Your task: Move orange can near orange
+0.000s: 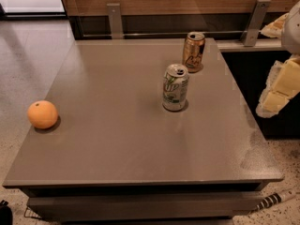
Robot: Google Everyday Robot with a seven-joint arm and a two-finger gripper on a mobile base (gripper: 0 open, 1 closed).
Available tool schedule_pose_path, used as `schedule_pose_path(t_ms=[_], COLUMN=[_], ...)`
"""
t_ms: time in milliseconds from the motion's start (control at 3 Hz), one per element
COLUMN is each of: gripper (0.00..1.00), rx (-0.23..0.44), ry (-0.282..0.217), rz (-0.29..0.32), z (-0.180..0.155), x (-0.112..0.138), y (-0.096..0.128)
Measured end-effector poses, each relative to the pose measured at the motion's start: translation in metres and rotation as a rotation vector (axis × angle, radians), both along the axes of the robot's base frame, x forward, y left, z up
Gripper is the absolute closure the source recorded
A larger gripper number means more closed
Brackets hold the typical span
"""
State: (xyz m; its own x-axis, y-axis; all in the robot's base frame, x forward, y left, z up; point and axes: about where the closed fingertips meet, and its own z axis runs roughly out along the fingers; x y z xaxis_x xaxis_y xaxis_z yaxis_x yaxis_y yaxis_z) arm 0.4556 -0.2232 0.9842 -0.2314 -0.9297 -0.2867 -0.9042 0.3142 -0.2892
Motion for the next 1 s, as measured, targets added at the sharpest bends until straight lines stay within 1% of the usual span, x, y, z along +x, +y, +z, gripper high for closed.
schedule_pose_path(t_ms=[333, 667, 1000], gripper=[0.00, 0.00, 0.00], rx=[0.140, 0.315, 0.511], ry=[-0.075, -0.189, -0.308], rz=[-0.058, -0.090, -0.090], z=[-0.003, 0.000, 0.007], x=[0.027, 0.059, 0.098], y=[-0.017, -0.026, -0.025])
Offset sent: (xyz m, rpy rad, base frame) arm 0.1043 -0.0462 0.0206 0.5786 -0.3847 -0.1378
